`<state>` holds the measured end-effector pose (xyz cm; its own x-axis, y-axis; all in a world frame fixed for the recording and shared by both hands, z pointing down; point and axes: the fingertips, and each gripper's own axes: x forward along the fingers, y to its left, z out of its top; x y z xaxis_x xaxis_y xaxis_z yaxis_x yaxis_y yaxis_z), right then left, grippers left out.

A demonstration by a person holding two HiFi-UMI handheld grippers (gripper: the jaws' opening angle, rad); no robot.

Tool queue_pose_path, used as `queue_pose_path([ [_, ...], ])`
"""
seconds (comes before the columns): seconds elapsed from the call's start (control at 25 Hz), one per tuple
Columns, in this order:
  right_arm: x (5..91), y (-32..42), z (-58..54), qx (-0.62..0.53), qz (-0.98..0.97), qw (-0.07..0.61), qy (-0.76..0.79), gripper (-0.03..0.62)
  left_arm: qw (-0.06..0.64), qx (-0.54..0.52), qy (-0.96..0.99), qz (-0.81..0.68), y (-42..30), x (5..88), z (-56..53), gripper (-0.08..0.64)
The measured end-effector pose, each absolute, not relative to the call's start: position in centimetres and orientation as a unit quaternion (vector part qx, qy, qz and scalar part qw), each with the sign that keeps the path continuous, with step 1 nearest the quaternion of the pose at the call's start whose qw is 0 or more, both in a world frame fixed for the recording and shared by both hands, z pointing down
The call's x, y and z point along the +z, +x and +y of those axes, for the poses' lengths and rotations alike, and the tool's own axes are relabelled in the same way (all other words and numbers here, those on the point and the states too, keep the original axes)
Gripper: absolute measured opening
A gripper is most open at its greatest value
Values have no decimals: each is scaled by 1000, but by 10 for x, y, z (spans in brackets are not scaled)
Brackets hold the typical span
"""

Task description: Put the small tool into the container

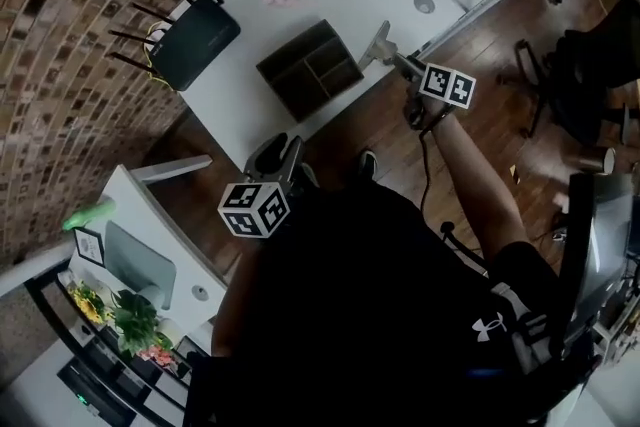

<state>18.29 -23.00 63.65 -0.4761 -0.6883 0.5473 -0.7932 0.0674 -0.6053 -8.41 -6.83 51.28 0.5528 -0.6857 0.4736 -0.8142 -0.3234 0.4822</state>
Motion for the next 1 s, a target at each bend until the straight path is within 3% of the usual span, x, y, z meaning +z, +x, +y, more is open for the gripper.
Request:
queue_pose_path([
  [0.36,691,185,-259,548,-689,59,470,189,355,67,782,-508,-97,511,-69,98],
  [0.56,699,175,-267,613,-676,43,407,57,362,57,772,-519,-106,513,-67,81],
  [0.8,696,177,-265,653,-655,17,380,20,377,55,762,-524,-112,520,-62,60],
  [1.0,681,178,-260,623,-671,6,401,14,374,55,768,-517,-113,520,-66,54],
])
